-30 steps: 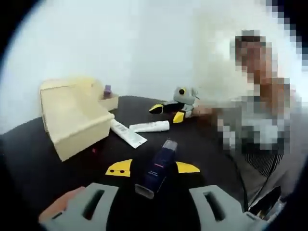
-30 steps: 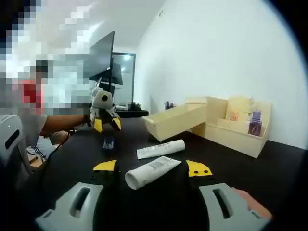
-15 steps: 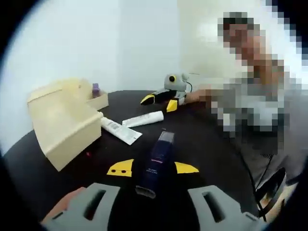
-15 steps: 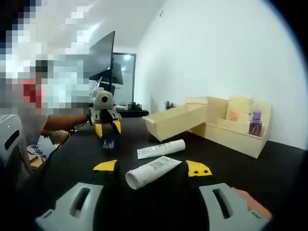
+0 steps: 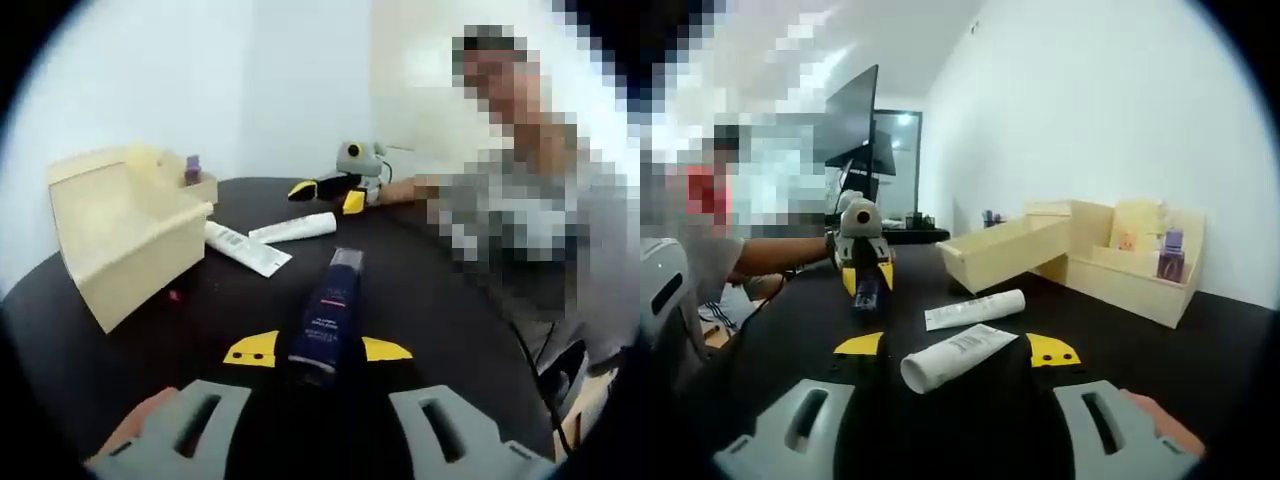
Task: Open the drawer, pick up the cosmetic bottles from the table one by one, place them into the drawer, release the gripper, close the drawer, and move the gripper away
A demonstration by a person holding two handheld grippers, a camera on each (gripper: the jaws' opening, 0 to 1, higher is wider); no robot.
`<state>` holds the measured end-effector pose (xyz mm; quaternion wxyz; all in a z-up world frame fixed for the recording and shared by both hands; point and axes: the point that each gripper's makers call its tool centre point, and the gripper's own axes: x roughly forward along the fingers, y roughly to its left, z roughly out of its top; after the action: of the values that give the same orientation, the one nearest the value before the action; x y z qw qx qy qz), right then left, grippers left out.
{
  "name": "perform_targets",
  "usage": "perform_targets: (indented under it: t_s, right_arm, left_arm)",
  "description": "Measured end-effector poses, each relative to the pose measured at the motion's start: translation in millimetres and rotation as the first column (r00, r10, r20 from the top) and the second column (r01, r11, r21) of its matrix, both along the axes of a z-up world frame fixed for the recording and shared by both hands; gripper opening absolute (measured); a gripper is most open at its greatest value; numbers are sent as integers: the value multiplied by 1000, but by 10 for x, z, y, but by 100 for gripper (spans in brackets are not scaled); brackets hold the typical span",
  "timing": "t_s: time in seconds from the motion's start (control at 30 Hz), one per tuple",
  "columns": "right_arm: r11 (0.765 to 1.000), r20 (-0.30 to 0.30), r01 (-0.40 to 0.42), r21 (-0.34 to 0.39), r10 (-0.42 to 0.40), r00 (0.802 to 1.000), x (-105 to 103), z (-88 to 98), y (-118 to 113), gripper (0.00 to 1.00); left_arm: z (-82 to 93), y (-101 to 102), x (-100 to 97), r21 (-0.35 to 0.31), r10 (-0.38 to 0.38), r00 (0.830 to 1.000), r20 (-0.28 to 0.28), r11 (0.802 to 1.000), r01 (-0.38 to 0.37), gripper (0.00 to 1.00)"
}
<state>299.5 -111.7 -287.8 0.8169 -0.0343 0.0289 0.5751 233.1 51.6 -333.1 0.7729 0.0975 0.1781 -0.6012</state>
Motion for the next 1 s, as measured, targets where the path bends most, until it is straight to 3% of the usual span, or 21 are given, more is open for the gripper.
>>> perform_targets:
  t_s: [0.27,0.33,0.37,0.57,0.87,1.0]
  right_arm:
    - [1000,-4,-1,1,1,1000,6,1,2,49]
    - [1000,-4,-1,1,1,1000,6,1,2,49]
    - [1000,-5,-1,1,1,1000,6,2,2,49]
    - [1000,-2,-1,1,1,1000,6,6,0,49]
    - [1000,3,-2,1,2,1000,0,12,2,49]
    - [1000,5,-3,3,3,1000,-3,17,3,49]
  left_arm:
    - [19,2,15,-36,23,999,-31,999,-24,28]
    - [26,9,45,-43,62,996,-57,997,-65,23]
    - [23,19,80,-36,85,996,-40,996,-86,19]
    - [51,-37,5,-37,97,993,-74,994,-100,18]
    - [102,-132,-33,-14,135,991,13,991,-135,17]
    - [205,-207,-47,-29,145,987,66,989,-144,17]
